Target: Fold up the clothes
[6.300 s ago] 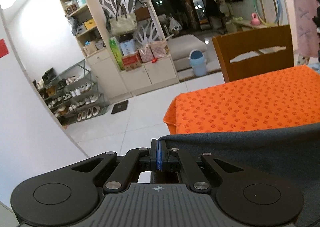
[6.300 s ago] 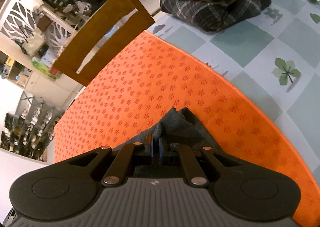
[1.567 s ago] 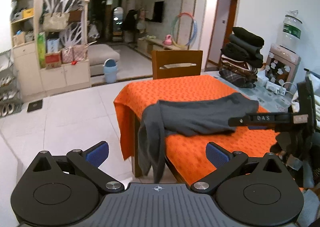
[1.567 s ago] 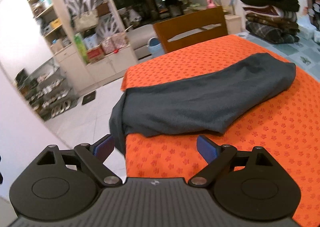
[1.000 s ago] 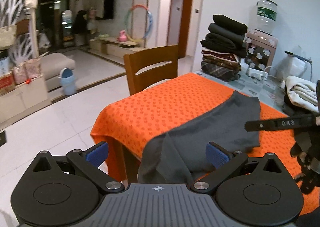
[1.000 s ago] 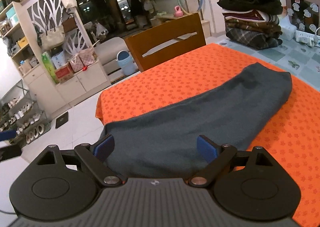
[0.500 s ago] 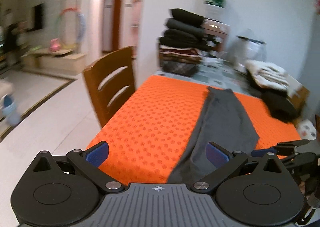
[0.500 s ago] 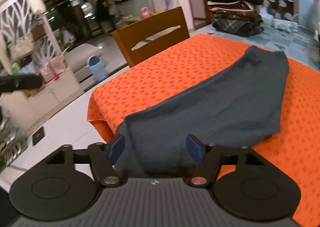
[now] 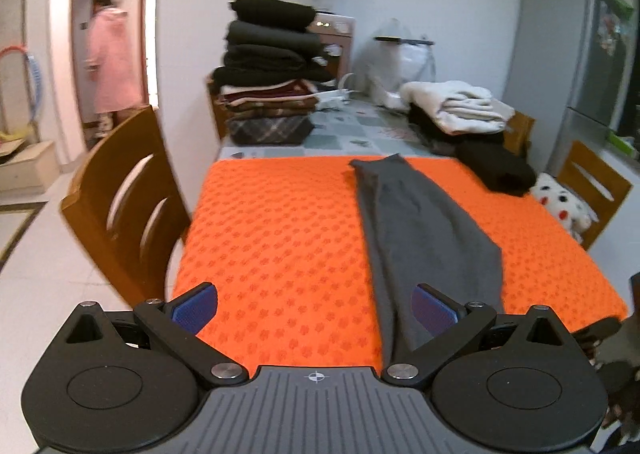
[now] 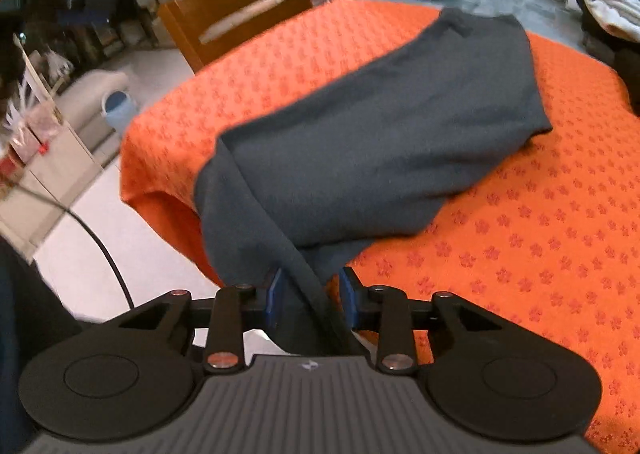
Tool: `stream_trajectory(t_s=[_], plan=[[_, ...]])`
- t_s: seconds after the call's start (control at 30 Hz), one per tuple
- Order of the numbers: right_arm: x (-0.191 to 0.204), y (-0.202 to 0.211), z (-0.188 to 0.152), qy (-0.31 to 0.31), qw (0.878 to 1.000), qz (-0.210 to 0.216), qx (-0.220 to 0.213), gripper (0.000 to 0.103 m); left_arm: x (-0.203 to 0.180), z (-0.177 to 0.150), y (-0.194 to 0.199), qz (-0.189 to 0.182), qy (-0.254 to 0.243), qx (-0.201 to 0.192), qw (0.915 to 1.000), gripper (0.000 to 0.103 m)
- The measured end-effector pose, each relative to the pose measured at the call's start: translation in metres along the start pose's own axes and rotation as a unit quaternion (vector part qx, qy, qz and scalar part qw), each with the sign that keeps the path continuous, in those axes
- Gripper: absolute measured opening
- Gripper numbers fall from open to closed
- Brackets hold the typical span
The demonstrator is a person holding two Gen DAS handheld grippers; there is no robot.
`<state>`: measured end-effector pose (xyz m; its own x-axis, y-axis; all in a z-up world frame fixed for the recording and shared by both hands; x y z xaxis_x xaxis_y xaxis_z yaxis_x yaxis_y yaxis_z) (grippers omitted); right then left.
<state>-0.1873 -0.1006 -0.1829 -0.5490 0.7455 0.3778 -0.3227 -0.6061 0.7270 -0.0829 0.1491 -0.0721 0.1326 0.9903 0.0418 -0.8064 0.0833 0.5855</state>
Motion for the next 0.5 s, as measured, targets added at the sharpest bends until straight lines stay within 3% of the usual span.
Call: stream_trajectory(t_s=[0.07, 0.1, 0.13, 0.33, 0.5], plan=[[0.003, -0.008, -0.001, -0.003, 1.0, 0.007, 0.013, 0.021, 0.001, 0.006, -0.008, -0.018, -0.01, -0.002, 0.9998, 0.103], [0.004, -0.011, -0.001, -0.004, 1.0, 0.004, 0.017, 0.006, 0.002, 0.008, -0.013, -0.025, -0.013, 0.001, 0.9996, 0.103], [0.006, -0.013, -0.001, -0.009, 1.0, -0.006, 0.02, 0.002, 0.003, 0.01, -0.018, -0.032, -0.014, 0.004, 0.9994, 0.103], [0.033, -0.002, -0.004, -0.074, 0.996, -0.056, -0.01, 0.002, 0.008, 0.008, -0.042, -0.099, -0.047, 0.021, 0.9938, 0.103], [0.081, 0.0, -0.004, -0.149, 0.977, -0.14, -0.055, 0.002, 0.015, 0.001, -0.057, -0.162, -0.088, 0.042, 0.982, 0.103]])
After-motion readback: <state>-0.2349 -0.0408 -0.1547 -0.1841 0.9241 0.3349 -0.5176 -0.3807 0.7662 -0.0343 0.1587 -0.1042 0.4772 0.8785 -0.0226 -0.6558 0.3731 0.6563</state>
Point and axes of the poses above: each gripper's, at about its wrist camera, not at the fingertips, and y roughly against the way its jaws point, x to its left, z to its top, the point moved 7 cm from there along -y, roughly the way its jaws point, and after that the axes turned 13 degrees about z, right-handed, at the moved point
